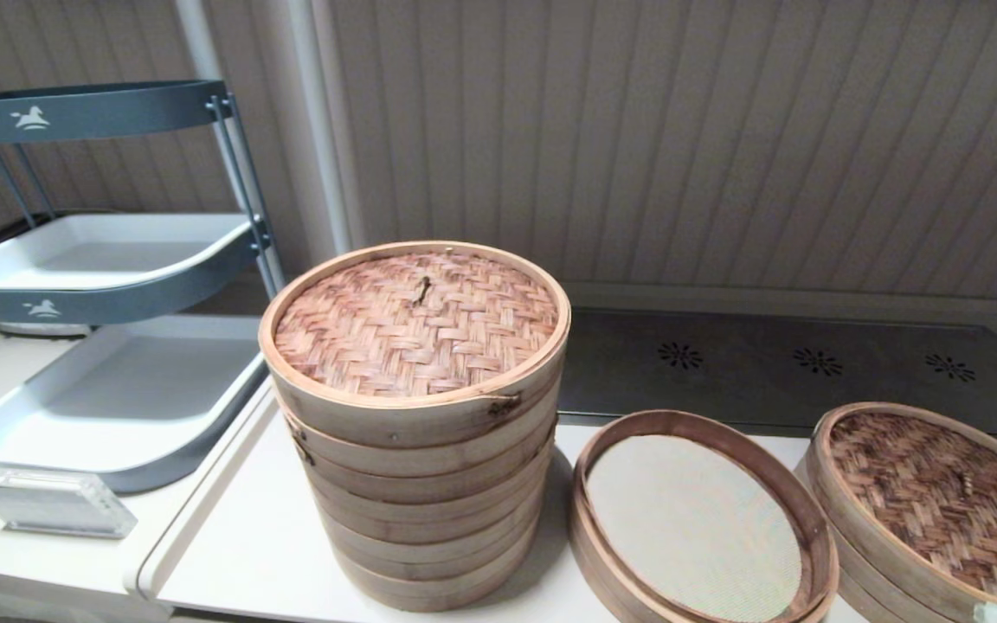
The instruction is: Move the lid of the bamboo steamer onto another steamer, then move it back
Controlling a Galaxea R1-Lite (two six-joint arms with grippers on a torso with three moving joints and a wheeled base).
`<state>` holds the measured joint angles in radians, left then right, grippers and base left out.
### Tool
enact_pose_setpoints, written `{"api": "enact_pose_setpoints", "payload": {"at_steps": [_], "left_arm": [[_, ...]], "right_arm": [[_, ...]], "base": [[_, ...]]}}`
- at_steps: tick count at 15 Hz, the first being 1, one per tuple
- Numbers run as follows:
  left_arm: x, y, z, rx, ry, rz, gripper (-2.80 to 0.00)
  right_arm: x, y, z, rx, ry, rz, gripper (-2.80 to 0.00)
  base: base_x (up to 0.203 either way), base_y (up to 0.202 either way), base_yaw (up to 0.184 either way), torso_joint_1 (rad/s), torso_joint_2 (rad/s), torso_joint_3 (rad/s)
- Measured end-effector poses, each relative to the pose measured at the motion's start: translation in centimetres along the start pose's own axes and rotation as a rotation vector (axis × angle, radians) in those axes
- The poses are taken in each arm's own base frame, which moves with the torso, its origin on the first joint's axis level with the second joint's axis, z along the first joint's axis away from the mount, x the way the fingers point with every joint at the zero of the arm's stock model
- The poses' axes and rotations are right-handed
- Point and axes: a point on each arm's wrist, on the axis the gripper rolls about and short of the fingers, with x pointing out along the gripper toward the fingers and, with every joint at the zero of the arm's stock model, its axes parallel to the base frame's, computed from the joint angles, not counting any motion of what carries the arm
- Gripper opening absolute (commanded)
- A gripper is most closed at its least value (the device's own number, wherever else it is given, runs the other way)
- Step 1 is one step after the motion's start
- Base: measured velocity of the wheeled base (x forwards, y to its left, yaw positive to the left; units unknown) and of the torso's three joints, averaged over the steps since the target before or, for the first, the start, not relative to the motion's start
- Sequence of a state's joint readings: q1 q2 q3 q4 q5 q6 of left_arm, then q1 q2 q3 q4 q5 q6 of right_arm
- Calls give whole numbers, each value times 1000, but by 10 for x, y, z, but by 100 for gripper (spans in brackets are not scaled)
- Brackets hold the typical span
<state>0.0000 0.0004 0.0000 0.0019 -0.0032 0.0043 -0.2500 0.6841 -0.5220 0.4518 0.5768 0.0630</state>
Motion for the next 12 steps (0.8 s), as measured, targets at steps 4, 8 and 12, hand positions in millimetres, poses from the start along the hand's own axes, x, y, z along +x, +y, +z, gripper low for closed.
{"api": "enact_pose_setpoints", "payload": {"at_steps": [4, 8, 12], "left_arm": [[0, 0, 0, 0, 0, 0, -280], [0, 0, 0, 0, 1, 0, -280], [0, 0, 0, 0, 1, 0, -280]], "right_arm": [[-4, 1, -34, -55, 46, 63, -280], [3, -13, -68, -173, -76, -120, -280], [3, -21, -89, -247, -257, -229, -280]], "base": [[0, 0, 0, 0, 0, 0], [0, 0, 0, 0, 0, 0], [0, 0, 0, 0, 0, 0]]}}
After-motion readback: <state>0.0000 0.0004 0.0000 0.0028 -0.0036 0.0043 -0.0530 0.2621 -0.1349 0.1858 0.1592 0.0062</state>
